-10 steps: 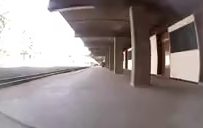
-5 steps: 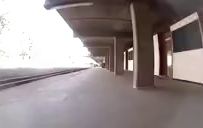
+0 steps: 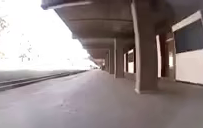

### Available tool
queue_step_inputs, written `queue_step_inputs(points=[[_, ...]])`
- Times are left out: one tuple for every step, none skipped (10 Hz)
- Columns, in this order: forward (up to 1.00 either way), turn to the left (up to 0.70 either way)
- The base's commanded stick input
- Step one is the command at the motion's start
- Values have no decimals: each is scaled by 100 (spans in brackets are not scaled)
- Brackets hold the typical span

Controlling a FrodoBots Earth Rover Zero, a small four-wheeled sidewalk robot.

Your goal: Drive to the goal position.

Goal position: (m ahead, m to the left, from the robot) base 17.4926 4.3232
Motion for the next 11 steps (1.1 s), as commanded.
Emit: queue_step_inputs(points=[[50,0],[50,0],[50,0],[50,0],[50,0],[50,0],[50,0],[50,0],[50,0],[50,0],[50,0]])
